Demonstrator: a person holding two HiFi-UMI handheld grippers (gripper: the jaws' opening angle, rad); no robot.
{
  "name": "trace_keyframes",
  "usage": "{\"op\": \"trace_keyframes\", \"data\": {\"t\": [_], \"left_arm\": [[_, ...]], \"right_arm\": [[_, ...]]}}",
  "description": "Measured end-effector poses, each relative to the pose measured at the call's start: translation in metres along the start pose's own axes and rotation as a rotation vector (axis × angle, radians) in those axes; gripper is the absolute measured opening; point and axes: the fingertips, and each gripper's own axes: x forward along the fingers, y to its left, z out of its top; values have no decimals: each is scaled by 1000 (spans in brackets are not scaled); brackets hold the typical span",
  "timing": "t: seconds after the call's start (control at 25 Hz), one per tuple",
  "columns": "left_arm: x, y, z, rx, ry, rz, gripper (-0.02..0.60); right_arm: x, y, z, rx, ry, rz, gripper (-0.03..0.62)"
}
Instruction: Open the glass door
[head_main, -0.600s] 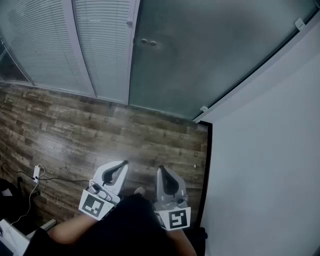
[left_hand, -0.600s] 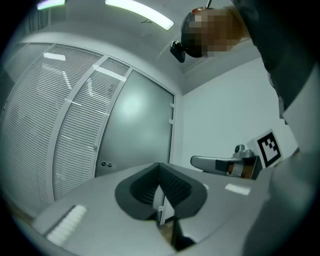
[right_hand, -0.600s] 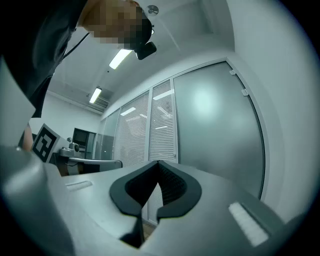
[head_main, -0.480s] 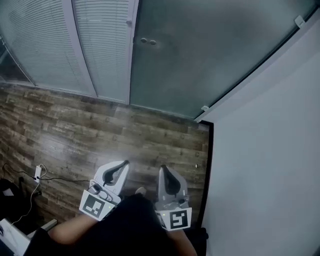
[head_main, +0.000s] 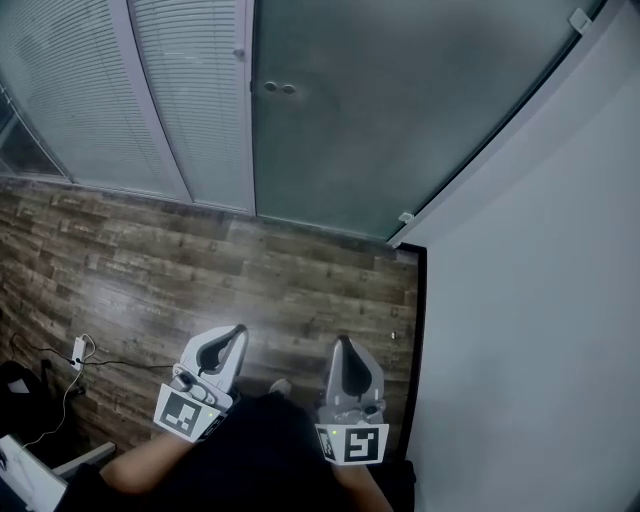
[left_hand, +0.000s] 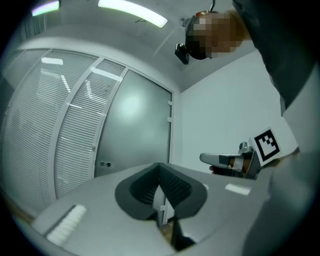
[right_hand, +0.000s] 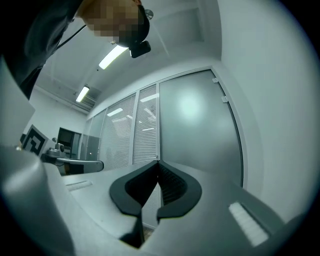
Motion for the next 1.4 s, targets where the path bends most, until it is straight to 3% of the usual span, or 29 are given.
{"op": "trace_keyframes", "data": {"t": [0.24,0.52,0.8,1.08,1.24,1.4], "left_arm": [[-8,4,3,19,-22,111,0],[-13,0,-28,26,28,128,0],[25,21,-45,11,44,64,0],[99,55,-32,12,5,-12,0],[133,81,-30,49,33,-35,0],[155,118,-28,9,43,-16,0]], "right_arm": [[-15,-8,-11,52,-20,67,2],[-17,-13,-2,93,-46,80,2],[7,-11,6,1,-126,69,2],[66,-39,8,36,-156,55,2],[116,-45,4,57,-108,52,2],[167,-42,1,24,-54,56,2]]}}
